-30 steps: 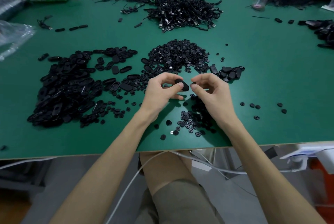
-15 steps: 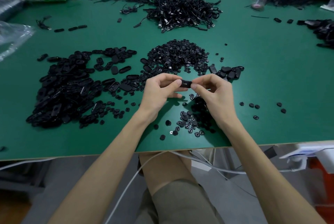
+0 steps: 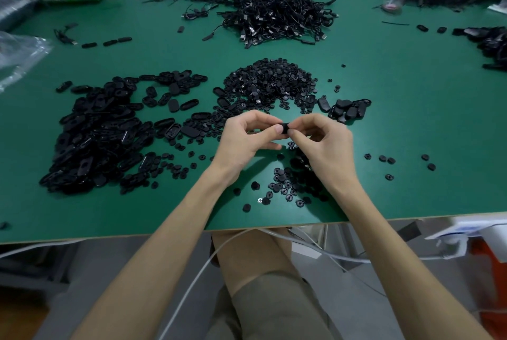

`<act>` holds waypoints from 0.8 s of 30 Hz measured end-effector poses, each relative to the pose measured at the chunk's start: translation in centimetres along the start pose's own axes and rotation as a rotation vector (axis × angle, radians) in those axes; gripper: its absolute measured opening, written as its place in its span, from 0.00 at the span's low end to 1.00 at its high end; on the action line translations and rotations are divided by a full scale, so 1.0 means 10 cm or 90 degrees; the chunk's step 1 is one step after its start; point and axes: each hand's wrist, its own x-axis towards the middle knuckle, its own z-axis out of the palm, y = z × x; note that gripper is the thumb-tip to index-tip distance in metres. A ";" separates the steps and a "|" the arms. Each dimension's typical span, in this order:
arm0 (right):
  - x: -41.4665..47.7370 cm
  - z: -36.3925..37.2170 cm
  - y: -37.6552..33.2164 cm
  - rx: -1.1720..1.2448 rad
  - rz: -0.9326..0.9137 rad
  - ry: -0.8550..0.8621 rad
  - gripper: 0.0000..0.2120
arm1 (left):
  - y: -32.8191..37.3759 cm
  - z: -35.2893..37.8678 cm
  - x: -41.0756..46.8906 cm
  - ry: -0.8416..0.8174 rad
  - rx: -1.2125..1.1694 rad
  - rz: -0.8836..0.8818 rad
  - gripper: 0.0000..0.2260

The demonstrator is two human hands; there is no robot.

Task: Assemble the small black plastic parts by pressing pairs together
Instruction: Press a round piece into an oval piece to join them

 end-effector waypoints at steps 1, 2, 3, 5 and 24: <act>0.00 0.00 0.00 -0.002 -0.001 -0.002 0.04 | 0.00 0.00 0.00 -0.003 0.005 0.002 0.07; 0.00 0.00 0.00 -0.005 -0.001 -0.004 0.04 | 0.00 0.00 0.00 -0.006 0.009 0.003 0.07; 0.00 0.01 0.00 -0.007 0.000 -0.005 0.04 | 0.00 0.00 0.00 -0.008 0.011 0.003 0.07; -0.01 0.01 -0.01 -0.005 0.005 0.000 0.03 | 0.00 0.00 0.00 -0.013 0.009 0.005 0.07; 0.01 -0.04 0.07 0.148 0.068 -0.036 0.04 | -0.01 0.00 -0.01 -0.044 0.045 0.020 0.07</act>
